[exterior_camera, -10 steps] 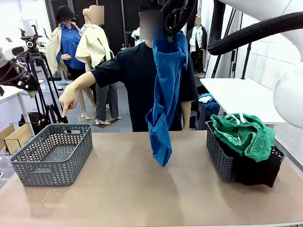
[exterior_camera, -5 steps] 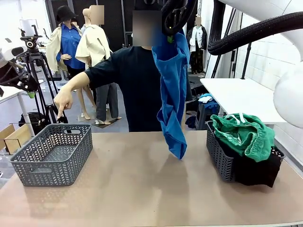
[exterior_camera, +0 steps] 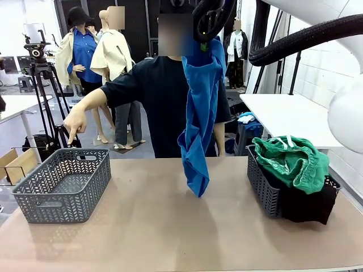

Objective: Sort the tops and bottoms.
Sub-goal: Sort the clothes according to human instructions.

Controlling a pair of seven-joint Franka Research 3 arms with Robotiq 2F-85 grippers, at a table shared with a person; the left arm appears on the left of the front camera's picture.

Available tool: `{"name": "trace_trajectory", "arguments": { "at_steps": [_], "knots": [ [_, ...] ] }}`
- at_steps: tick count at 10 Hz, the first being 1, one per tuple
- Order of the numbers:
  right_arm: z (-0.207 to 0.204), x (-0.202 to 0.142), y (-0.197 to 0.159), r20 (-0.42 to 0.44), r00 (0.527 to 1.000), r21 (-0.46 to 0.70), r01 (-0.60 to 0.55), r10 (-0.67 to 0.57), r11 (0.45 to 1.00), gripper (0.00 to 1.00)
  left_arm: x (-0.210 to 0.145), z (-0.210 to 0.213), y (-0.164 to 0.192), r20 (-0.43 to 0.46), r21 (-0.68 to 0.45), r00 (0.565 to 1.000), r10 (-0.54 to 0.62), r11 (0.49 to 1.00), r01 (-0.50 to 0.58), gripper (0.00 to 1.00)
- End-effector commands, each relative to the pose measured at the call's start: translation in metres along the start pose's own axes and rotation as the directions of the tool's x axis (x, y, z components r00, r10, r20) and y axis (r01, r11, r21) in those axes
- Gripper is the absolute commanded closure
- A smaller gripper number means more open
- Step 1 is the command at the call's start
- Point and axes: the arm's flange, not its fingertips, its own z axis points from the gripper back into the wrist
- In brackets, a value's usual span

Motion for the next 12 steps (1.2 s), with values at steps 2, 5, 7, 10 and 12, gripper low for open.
{"name": "trace_trajectory", "arguments": {
  "at_steps": [2, 5, 7, 10, 12],
  "knots": [
    [0.002, 0.001, 0.001, 0.013, 1.0, -0.007, 0.0, 0.0, 1.0, 1.0, 0.011, -0.026, 0.06, -0.123, -0.024, 0.988, 0.091, 0.995, -0.095, 0.0],
    [0.003, 0.019, 0.005, 0.014, 0.999, 0.007, -0.047, 0.047, 0.999, 1.0, -0.002, -0.048, 0.119, -0.182, -0.035, 0.956, 0.232, 0.97, -0.242, 0.0],
    [0.015, 0.068, 0.016, 0.043, 0.99, -0.01, -0.134, 0.134, 0.991, 1.0, -0.005, -0.05, 0.134, -0.162, -0.036, 0.94, 0.3, 0.95, -0.31, 0.0],
    [0.046, 0.158, 0.057, 0.163, 0.953, -0.048, -0.25, 0.255, 0.967, 1.0, -0.01, -0.052, 0.125, -0.173, -0.013, 0.955, 0.241, 0.969, -0.247, 0.0],
    [0.085, 0.207, 0.079, 0.269, 0.923, -0.12, -0.251, 0.275, 0.96, 1.0, -0.01, -0.052, 0.125, -0.173, -0.013, 0.955, 0.241, 0.969, -0.247, 0.0]
  ]
}}
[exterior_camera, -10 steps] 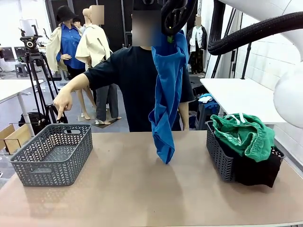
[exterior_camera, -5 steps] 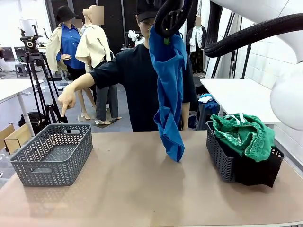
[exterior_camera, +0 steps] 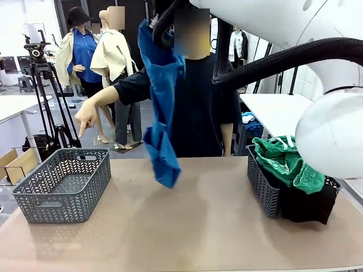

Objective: Sort the tops and bottoms.
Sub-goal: Sort the clothes according to human instructions.

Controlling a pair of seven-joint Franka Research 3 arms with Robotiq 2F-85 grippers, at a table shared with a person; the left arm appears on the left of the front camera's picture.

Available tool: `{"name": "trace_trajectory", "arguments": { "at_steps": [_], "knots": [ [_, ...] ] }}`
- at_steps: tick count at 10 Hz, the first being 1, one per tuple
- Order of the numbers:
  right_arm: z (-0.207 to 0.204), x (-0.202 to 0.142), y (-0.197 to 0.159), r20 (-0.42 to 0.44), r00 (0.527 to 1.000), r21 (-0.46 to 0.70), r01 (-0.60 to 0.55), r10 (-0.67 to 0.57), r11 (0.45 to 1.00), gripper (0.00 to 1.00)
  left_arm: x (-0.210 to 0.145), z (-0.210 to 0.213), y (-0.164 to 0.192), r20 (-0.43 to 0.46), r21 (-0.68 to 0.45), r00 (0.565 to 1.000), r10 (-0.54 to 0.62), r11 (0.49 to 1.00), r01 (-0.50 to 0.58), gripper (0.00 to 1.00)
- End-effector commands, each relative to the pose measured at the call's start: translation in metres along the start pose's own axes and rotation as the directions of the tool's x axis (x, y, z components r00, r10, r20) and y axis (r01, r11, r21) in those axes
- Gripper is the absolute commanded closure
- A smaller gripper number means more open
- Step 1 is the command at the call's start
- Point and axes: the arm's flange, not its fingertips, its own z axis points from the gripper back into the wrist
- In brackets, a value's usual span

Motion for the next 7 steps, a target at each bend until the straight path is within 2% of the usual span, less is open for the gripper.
{"name": "trace_trajectory", "arguments": {
  "at_steps": [1, 2, 4, 5, 6, 7],
  "knots": [
    [0.042, 0.179, -0.066, 0.075, 0.997, -0.093, -0.008, 0.015, 0.996, 1.0, -0.001, 0.0, 0.003, 0.0, 0.01, 1.0, -0.007, 1.0, 0.007, 0.0],
    [0.056, 0.198, -0.063, 0.117, 0.993, -0.098, -0.005, 0.016, 0.995, 1.0, -0.001, 0.0, 0.003, 0.0, 0.01, 1.0, -0.007, 1.0, 0.007, 0.0],
    [0.066, 0.228, -0.048, 0.232, 0.972, 0.015, 0.015, -0.018, 1.0, 1.0, -0.001, 0.0, 0.003, 0.0, 0.01, 1.0, -0.007, 1.0, 0.007, 0.0],
    [0.06, 0.231, -0.042, 0.206, 0.978, 0.011, 0.027, -0.028, 1.0, 1.0, -0.001, 0.0, 0.003, 0.0, 0.01, 1.0, -0.007, 1.0, 0.007, 0.0],
    [0.044, 0.025, 0.017, 0.204, 0.979, -0.039, -0.011, 0.019, 0.999, 1.0, -0.001, 0.0, 0.003, 0.0, 0.01, 1.0, -0.007, 1.0, 0.007, 0.0],
    [0.044, 0.025, 0.017, 0.204, 0.979, -0.039, -0.011, 0.019, 0.999, 1.0, -0.001, 0.0, 0.003, 0.0, 0.01, 1.0, -0.007, 1.0, 0.007, 0.0]
  ]
}}
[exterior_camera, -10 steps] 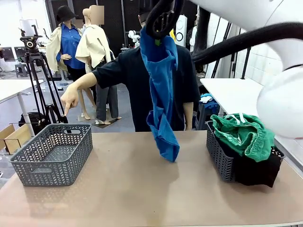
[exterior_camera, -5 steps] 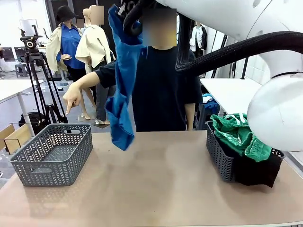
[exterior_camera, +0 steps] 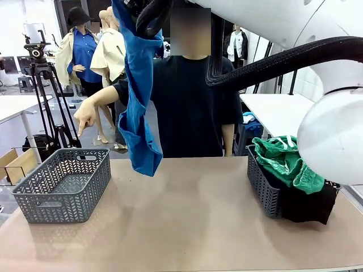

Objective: Sort the tops and bottoms.
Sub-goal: Sort the clothes according to human instructions.

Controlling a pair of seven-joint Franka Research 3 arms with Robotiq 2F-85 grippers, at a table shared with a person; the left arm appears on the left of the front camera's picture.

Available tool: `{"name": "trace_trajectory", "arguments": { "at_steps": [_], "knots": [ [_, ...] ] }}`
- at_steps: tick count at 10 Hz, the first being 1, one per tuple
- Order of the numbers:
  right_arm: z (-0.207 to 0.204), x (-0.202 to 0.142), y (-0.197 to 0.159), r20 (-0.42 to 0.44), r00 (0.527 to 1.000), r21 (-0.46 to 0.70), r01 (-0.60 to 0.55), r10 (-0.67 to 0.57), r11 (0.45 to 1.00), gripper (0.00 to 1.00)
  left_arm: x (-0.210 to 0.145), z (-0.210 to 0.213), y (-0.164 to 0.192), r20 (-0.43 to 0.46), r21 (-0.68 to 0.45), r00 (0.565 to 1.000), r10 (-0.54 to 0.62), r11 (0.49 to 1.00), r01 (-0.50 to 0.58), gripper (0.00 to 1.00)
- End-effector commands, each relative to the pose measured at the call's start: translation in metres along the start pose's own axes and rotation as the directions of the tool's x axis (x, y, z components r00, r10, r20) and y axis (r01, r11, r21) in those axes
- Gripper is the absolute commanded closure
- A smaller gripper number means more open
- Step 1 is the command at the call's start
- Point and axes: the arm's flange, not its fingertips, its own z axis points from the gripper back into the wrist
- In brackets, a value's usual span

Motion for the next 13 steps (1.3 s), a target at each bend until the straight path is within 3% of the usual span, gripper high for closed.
{"name": "trace_trajectory", "arguments": {
  "at_steps": [1, 5, 7, 9, 12, 13],
  "knots": [
    [0.006, -0.002, -0.006, -0.007, 1.0, -0.014, -0.01, 0.01, 1.0, 1.0, 0.0, 0.0, 0.003, 0.0, 0.01, 1.0, -0.008, 1.0, 0.008, 0.0],
    [0.002, -0.002, -0.005, -0.01, 1.0, -0.008, 0.0, 0.0, 1.0, 1.0, 0.0, 0.0, 0.003, 0.0, 0.01, 1.0, -0.008, 1.0, 0.008, 0.0],
    [-0.034, 0.051, -0.014, 0.202, 0.979, -0.042, 0.037, -0.028, 0.998, 1.0, 0.0, 0.0, 0.003, 0.0, 0.01, 1.0, -0.008, 1.0, 0.008, 0.0],
    [-0.066, 0.112, -0.015, 0.369, 0.922, -0.056, 0.147, -0.116, 0.988, 1.0, 0.0, 0.0, 0.003, 0.0, 0.01, 1.0, -0.008, 1.0, 0.008, 0.0],
    [-0.116, 0.179, 0.031, 0.502, 0.859, 0.063, 0.074, -0.096, 0.995, 1.0, 0.0, 0.0, 0.003, 0.0, 0.01, 1.0, -0.008, 1.0, 0.008, 0.0],
    [-0.129, 0.194, 0.047, 0.529, 0.837, 0.098, 0.101, -0.137, 0.99, 1.0, 0.0, 0.0, 0.003, 0.0, 0.01, 1.0, -0.008, 1.0, 0.008, 0.0]
  ]
}}
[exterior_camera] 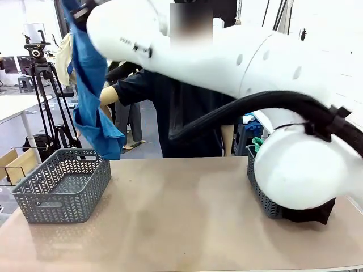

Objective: Sort the tops and bottoms.
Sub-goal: Sort the clothes according to human instructions.

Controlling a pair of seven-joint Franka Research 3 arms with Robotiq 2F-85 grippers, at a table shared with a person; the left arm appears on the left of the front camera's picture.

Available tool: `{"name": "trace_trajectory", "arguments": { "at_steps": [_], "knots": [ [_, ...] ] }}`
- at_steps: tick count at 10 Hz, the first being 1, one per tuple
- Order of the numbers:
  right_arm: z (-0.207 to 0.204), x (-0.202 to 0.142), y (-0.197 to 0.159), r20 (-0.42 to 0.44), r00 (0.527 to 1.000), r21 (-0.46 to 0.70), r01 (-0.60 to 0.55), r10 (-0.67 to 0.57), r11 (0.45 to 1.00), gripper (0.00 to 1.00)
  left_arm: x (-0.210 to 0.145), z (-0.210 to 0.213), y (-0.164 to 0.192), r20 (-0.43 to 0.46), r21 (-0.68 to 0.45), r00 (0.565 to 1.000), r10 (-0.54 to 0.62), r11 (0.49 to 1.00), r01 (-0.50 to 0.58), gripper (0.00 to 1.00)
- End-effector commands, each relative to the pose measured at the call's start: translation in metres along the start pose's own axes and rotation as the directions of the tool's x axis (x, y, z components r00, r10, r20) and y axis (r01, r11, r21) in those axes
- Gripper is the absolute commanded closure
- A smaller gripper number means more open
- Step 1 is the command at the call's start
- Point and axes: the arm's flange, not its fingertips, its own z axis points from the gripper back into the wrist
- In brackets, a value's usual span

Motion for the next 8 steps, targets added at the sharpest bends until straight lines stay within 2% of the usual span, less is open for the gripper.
{"name": "trace_trajectory", "arguments": {
  "at_steps": [1, 2, 3, 5, 7, 8],
  "knots": [
    [-0.129, 0.119, -0.012, 0.095, 0.993, 0.036, 0.067, -0.07, 0.997, 1.0, 0.0, 0.0, 0.003, 0.001, 0.009, 1.0, -0.008, 1.0, 0.008, 0.0],
    [-0.14, 0.119, 0.005, 0.132, 0.989, 0.08, 0.06, -0.07, 0.995, 1.0, 0.0, 0.0, 0.003, 0.001, 0.009, 1.0, -0.008, 1.0, 0.008, 0.0],
    [-0.146, 0.117, 0.019, 0.115, 0.991, 0.135, 0.051, -0.067, 0.99, 1.0, 0.0, 0.0, 0.003, 0.001, 0.009, 1.0, -0.008, 1.0, 0.008, 0.0],
    [-0.149, 0.116, 0.045, 0.161, 0.983, 0.235, 0.05, -0.089, 0.971, 1.0, 0.0, 0.0, 0.003, 0.001, 0.009, 1.0, -0.008, 1.0, 0.008, 0.0],
    [-0.171, 0.082, 0.07, 0.094, 0.989, 0.309, 0.08, -0.114, 0.948, 1.0, 0.0, 0.0, 0.003, 0.001, 0.009, 1.0, -0.008, 1.0, 0.008, 0.0],
    [-0.186, 0.058, 0.08, 0.055, 0.991, 0.31, 0.102, -0.125, 0.945, 1.0, 0.0, 0.0, 0.003, 0.001, 0.009, 1.0, -0.008, 1.0, 0.008, 0.0]
  ]
}}
